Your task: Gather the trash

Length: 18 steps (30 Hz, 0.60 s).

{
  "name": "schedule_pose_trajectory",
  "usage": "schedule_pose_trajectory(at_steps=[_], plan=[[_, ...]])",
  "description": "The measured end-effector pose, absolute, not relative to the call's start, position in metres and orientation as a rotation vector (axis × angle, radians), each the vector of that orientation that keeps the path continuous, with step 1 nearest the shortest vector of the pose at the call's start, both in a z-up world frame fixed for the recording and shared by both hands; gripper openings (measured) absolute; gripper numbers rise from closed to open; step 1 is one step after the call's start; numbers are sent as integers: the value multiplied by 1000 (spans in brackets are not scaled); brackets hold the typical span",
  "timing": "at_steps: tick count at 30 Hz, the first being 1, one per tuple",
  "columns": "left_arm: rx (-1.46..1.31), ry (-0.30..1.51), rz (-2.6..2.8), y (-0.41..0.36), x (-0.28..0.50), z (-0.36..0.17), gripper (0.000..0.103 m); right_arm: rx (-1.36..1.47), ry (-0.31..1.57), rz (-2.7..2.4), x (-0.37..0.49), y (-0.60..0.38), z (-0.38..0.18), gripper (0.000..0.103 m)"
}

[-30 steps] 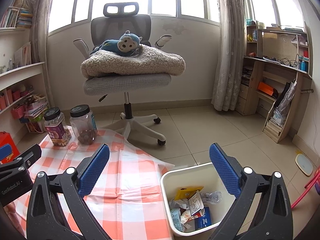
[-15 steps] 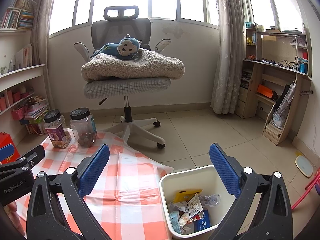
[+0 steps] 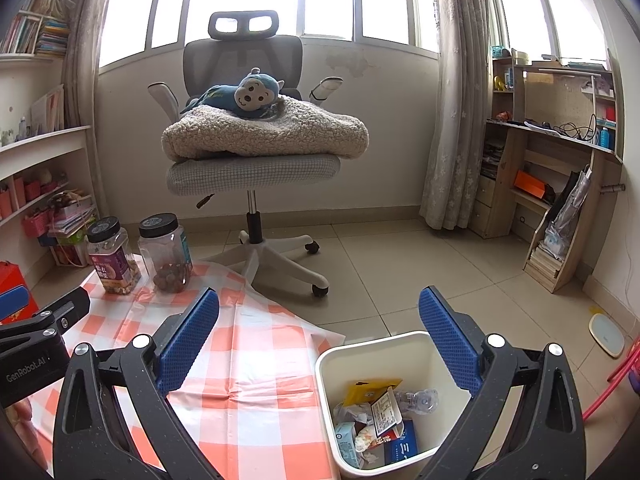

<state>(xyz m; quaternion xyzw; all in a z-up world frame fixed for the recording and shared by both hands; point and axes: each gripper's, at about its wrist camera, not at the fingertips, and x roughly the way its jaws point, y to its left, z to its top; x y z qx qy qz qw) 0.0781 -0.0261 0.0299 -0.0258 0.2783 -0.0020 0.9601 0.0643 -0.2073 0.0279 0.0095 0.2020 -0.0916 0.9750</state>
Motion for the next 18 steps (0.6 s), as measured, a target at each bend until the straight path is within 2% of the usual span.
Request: schedule_pose_trajectory(at_steps=[18], plan=[[-51,566,-4,-27,79,29,96,22,415,-182,64,-210,24,96]])
